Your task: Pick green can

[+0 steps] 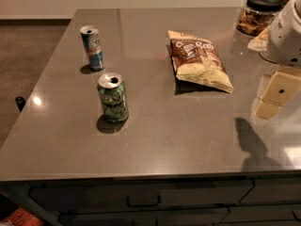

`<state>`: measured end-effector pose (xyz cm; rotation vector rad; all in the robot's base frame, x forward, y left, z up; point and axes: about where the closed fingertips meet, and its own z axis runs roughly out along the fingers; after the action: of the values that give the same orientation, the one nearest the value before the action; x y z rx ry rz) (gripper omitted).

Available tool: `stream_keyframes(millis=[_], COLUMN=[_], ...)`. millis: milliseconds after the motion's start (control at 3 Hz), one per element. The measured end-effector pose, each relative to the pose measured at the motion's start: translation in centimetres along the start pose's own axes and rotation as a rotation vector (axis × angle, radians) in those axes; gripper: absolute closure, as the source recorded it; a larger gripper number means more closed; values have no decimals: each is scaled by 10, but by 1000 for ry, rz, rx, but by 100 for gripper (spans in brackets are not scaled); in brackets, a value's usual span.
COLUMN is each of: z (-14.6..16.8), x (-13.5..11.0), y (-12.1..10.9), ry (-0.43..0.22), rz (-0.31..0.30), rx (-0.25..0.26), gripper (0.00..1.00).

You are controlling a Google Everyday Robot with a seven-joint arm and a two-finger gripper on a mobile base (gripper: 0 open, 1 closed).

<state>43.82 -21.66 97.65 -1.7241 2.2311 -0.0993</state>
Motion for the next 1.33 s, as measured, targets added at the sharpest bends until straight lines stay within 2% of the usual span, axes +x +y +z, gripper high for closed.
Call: stream_keyframes(millis=[333, 667, 1000, 1333], z=[0, -3, -2, 12], x=[0, -19, -44, -84], y=[0, 3, 10, 9], ry=[0, -78, -206, -309], rz=[0, -23, -36, -25], rx=[0, -21, -65, -100], gripper=[0, 0, 0, 0])
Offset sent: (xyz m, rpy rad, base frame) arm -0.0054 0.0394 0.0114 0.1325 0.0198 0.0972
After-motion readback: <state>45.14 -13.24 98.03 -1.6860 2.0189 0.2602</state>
